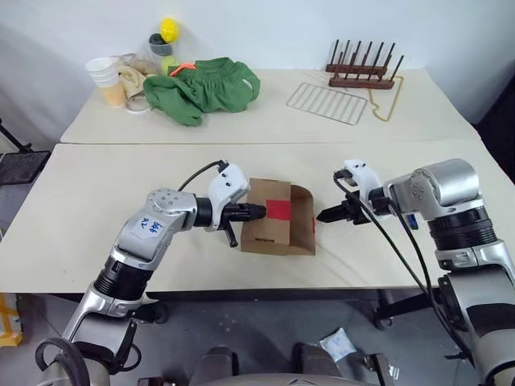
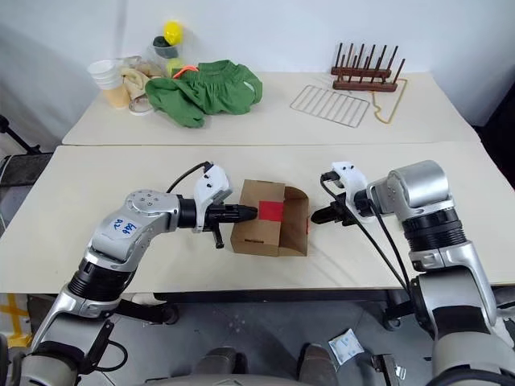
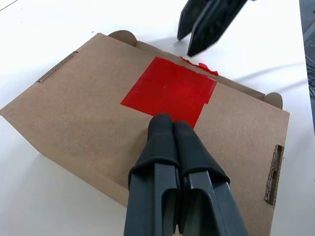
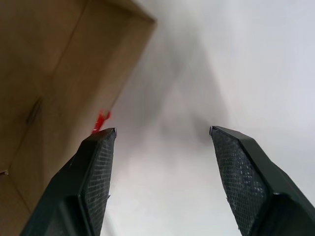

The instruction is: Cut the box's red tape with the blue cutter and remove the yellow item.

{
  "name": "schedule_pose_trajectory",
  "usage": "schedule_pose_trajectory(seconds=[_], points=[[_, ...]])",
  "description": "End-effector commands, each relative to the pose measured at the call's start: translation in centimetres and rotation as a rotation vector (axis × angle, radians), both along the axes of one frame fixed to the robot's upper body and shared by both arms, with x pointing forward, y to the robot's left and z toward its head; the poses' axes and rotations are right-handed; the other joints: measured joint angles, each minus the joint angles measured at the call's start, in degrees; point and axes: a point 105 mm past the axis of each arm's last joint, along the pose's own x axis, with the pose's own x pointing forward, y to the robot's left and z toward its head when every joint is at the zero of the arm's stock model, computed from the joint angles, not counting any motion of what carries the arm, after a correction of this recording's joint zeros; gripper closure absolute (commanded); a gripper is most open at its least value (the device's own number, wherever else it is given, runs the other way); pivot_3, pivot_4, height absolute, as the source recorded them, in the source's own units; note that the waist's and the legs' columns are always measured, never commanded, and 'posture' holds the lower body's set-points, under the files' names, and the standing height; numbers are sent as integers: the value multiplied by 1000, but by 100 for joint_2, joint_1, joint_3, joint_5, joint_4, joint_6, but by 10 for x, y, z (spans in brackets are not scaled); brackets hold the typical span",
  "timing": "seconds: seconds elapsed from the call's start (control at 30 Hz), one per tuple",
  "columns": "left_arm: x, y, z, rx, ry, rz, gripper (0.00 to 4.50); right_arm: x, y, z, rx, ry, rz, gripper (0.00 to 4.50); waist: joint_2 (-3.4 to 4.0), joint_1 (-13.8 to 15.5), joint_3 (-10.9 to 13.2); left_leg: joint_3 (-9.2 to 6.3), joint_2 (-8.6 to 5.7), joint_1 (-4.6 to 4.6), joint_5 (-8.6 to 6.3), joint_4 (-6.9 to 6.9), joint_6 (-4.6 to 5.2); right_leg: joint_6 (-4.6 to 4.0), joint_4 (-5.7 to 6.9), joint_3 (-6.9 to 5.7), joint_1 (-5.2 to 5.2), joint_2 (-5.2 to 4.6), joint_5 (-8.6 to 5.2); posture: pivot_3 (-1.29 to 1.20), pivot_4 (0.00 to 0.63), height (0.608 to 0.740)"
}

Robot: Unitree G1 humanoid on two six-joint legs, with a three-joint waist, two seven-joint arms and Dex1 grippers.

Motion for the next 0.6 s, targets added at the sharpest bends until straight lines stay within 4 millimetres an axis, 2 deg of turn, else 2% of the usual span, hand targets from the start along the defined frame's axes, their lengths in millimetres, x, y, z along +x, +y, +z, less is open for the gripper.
schedule_pose_trajectory(seconds=[0.03,0.17,0.23,0.5,0.6], points=[[-2,7,-16,45,49,16,4500,1,-8,31,63,-90,31,1319,2,4,2,0,0,0,0,0,0,0,-1,0,0,0,0,0,150,740],[-1,8,-15,43,41,15,4500,1,6,45,110,-197,135,1319,3,-5,3,4,0,-1,0,-4,0,0,-8,0,0,1,0,0,150,740],[-2,8,-15,42,41,14,4500,-1,15,47,76,-272,199,1319,5,-5,4,4,1,-1,0,-5,0,0,-7,0,-2,1,0,0,150,740],[-5,7,-16,42,47,7,4500,-16,39,28,-29,-421,398,1319,3,-3,6,5,2,-2,-2,-4,-3,0,-9,0,-3,1,0,0,150,740],[-5,6,-17,42,48,5,4500,-16,40,19,-56,-433,406,1937,3,-3,6,5,2,-2,-2,-4,-3,0,-9,0,-3,1,0,0,150,740]])
